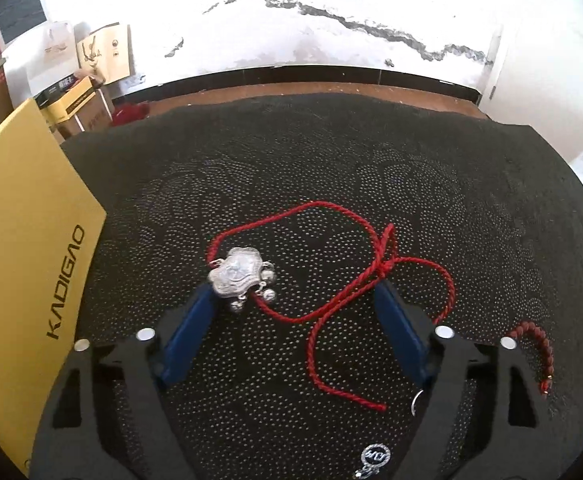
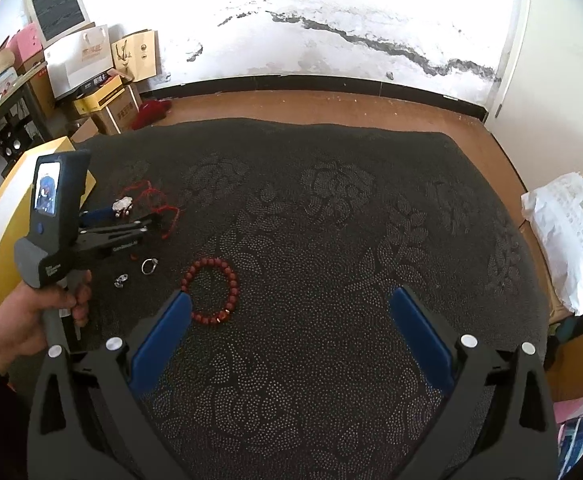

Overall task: Organize jewelry
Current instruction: 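Close the left tool on the red-string pendant necklace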

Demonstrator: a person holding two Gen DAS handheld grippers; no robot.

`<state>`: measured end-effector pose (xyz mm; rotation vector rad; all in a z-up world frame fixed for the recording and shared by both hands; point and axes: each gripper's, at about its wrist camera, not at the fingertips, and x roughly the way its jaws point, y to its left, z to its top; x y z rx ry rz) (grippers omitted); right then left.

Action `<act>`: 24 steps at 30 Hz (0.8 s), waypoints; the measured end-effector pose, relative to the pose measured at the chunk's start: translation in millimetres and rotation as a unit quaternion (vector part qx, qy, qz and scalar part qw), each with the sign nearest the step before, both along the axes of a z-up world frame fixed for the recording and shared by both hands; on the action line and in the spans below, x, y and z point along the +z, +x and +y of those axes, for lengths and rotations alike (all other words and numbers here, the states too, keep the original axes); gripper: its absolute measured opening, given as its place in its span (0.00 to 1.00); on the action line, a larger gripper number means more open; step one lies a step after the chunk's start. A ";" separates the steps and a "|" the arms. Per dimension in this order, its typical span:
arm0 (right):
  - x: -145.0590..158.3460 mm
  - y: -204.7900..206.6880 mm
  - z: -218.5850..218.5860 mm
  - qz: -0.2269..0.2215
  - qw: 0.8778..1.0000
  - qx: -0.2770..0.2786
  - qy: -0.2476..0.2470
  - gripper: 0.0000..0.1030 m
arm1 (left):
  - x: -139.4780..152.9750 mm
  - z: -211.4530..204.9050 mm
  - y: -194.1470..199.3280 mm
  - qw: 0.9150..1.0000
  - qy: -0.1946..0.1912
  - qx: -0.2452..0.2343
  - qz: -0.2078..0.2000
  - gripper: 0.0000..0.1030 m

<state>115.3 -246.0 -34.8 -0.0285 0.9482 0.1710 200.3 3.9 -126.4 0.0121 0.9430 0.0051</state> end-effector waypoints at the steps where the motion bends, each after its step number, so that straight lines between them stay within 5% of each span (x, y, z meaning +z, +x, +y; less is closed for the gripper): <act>1: 0.7 -0.1 -1.2 0.000 1.000 0.000 0.002 0.94 | -0.2 0.5 0.0 1.000 0.002 -0.001 -0.001 0.74; 5: 2.2 -0.6 -4.1 -0.001 1.000 0.001 0.005 0.94 | 1.4 -0.3 -1.8 1.000 0.006 0.001 -0.008 0.63; 7: 1.6 -0.6 -6.0 0.000 1.000 0.001 0.008 0.94 | 2.8 0.9 -2.5 1.000 0.006 0.004 -0.008 0.42; 14: -1.1 2.3 -12.0 0.004 1.000 -0.001 0.010 0.94 | 5.9 -5.9 -1.3 1.000 0.012 -0.001 -0.008 0.20; 15: -1.0 2.6 -11.4 0.005 1.000 -0.001 0.010 0.94 | 6.7 -5.0 -1.2 1.000 0.008 -0.001 -0.007 0.06; 24: -4.3 5.2 -6.2 0.007 1.000 0.000 0.010 0.94 | 32.1 -9.7 -9.3 0.999 0.012 -0.016 -0.028 0.07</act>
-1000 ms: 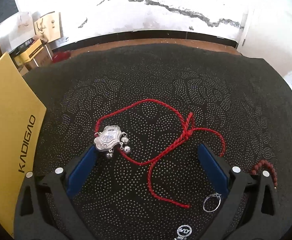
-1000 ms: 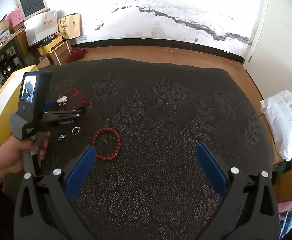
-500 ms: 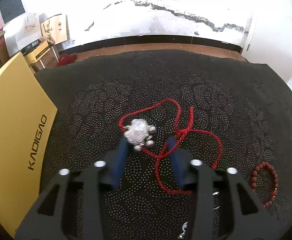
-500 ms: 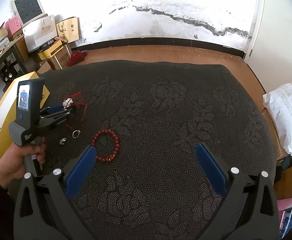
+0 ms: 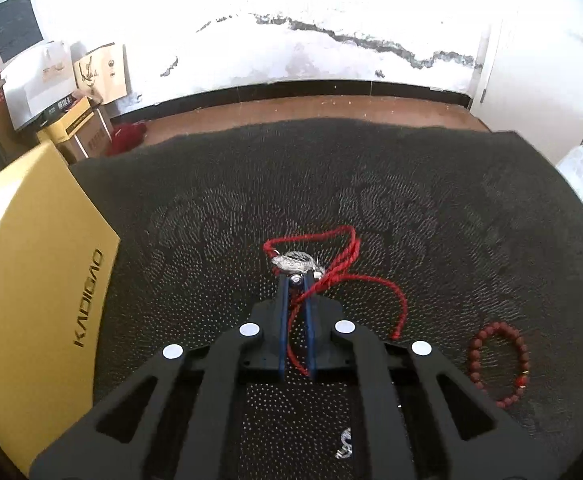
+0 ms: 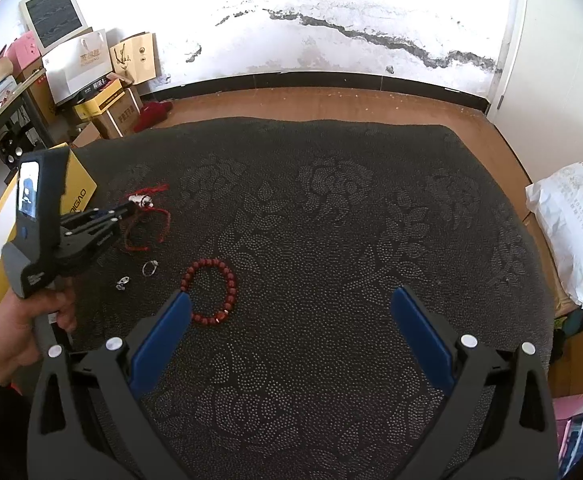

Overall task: Organize jewelry
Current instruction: 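Close the left tool on the red-string pendant necklace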

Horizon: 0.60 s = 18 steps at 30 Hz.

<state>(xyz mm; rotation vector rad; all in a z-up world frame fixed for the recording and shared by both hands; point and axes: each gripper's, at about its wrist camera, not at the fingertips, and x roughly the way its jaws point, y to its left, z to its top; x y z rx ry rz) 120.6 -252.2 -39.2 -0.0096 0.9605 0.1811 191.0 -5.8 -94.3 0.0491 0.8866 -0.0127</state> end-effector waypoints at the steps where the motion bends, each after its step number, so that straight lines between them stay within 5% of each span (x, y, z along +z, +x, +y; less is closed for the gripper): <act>1: -0.2 0.2 1.4 0.001 1.000 0.001 -0.001 0.94 | 3.2 0.1 -1.8 1.000 0.002 0.000 -0.001 0.07; 12: -16.3 5.9 25.2 0.013 0.999 0.031 -0.015 0.94 | 65.0 15.3 -28.2 0.999 -0.006 0.025 -0.021 0.07; 18: -59.7 5.8 53.7 0.044 0.994 0.075 -0.062 0.94 | 79.6 22.1 -34.4 0.999 -0.001 0.020 -0.025 0.07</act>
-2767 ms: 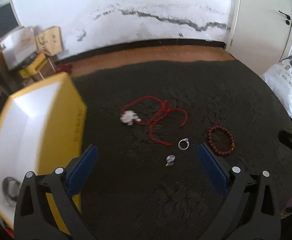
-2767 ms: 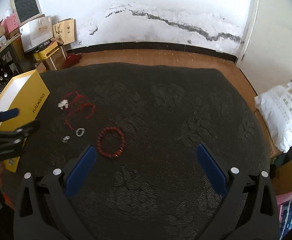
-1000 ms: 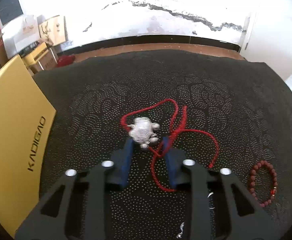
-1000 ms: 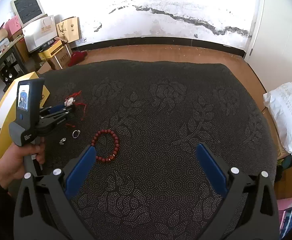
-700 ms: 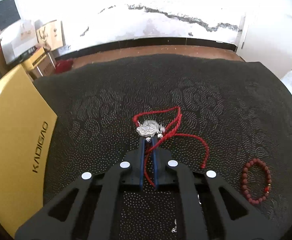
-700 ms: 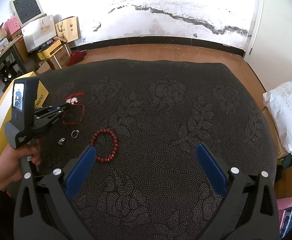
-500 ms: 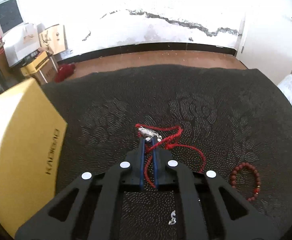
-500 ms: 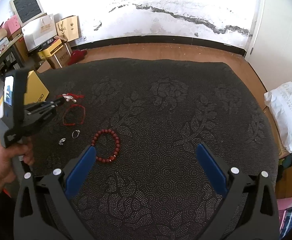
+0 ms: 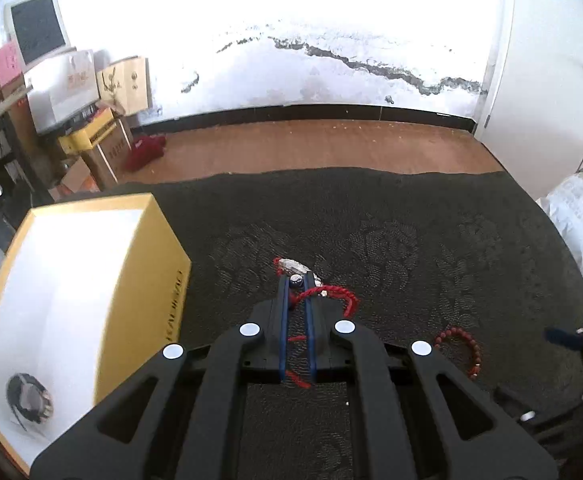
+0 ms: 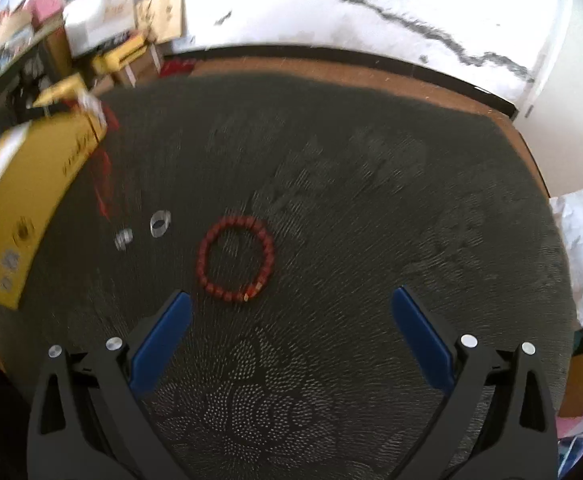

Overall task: Organize jewelry
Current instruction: 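Close the left tool on the red-string pendant necklace, then lift the red necklace with the left tool while the right tool grasps the bead bracelet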

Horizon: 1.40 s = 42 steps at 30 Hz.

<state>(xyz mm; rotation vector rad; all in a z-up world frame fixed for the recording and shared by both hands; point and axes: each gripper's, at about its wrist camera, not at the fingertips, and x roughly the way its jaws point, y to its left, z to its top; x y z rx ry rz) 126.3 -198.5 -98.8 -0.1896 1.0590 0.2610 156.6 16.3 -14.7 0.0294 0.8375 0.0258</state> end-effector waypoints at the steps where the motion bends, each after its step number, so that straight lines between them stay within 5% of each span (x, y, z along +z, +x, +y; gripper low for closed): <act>1: -8.0 0.6 5.3 -0.001 1.000 0.007 -0.015 0.94 | 0.2 0.8 -0.4 1.000 0.000 -0.002 0.000 0.07; 7: -8.8 17.5 4.5 -0.023 1.000 -0.015 -0.008 0.94 | -4.6 3.2 -0.6 1.000 -0.016 -0.016 0.014 0.07; 12: -36.0 34.5 4.1 0.022 0.999 -0.039 0.007 0.94 | -7.4 7.8 -0.6 0.999 -0.021 -0.026 0.018 0.07; 17: -35.5 35.5 4.8 0.013 0.999 -0.050 0.012 0.88 | -9.1 12.3 -0.6 0.999 -0.029 -0.025 0.024 0.06; 20: -28.9 33.5 12.4 0.004 0.999 -0.041 0.012 0.58 | -9.0 12.6 -1.1 0.999 -0.028 -0.026 0.023 0.04; 23: -24.1 30.9 23.6 0.007 1.000 -0.025 0.010 0.13 | -9.4 11.8 -2.2 0.999 -0.029 -0.027 0.025 0.03; 24: -24.4 29.2 26.6 0.005 1.000 -0.026 0.002 0.07 | -8.8 10.7 -3.0 0.999 -0.027 -0.028 0.025 0.02; 30: -14.2 27.5 25.1 -0.002 0.999 -0.038 0.014 0.07 | -5.4 14.0 -3.8 0.999 -0.030 -0.031 0.025 0.02; 42: 59.0 6.5 13.7 -0.050 0.997 -0.032 0.059 0.07 | 37.3 20.2 -21.9 0.999 -0.046 -0.021 0.013 0.02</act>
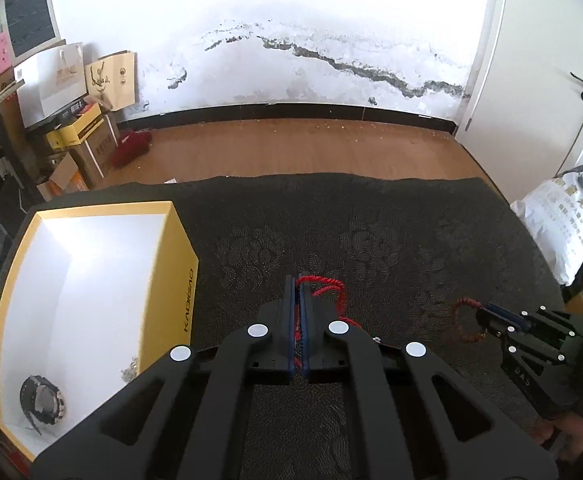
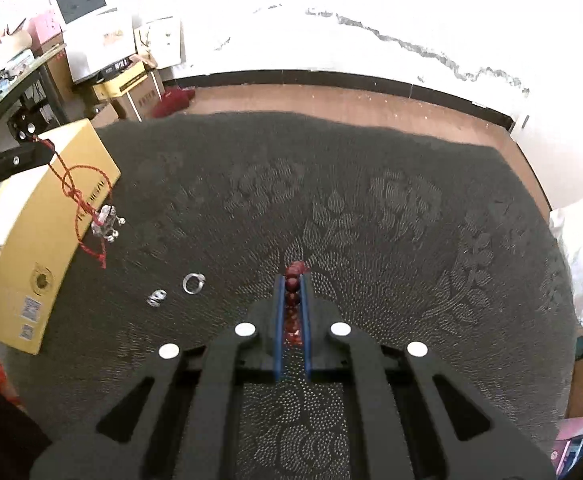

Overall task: Organize jewelry
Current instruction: 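Lift the red necklace with the left tool while the right tool grasps the bead bracelet, then carry the necklace and bracelet over the yellow box with both tools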

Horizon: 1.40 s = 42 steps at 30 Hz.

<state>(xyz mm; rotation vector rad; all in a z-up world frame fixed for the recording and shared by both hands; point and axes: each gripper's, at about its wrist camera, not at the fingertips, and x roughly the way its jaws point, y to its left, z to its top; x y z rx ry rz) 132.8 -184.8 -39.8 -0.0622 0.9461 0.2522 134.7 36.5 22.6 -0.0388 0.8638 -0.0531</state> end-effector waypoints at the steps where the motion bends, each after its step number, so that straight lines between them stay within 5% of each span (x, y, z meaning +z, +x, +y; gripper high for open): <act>1: 6.2 -2.0 0.6 -0.001 1.000 -0.001 0.001 0.07 | 2.3 1.5 -2.9 1.000 -0.003 0.001 0.001 0.02; 12: 99.5 -35.5 55.7 -0.029 0.999 0.037 0.003 0.07 | 64.8 59.9 -45.3 1.000 -0.002 0.022 0.016 0.02; 25: 212.1 -93.8 204.4 -0.063 0.986 0.153 0.001 0.07 | 120.9 162.0 -113.2 0.997 0.018 0.069 0.009 0.02; 34: 243.7 -117.4 293.2 -0.075 0.976 0.206 -0.008 0.07 | 100.5 220.3 -129.6 0.994 0.031 0.100 0.030 0.02; 42: 225.7 -111.0 332.4 -0.055 0.975 0.214 -0.030 0.07 | 36.6 236.9 -107.1 0.990 0.020 0.123 0.064 0.02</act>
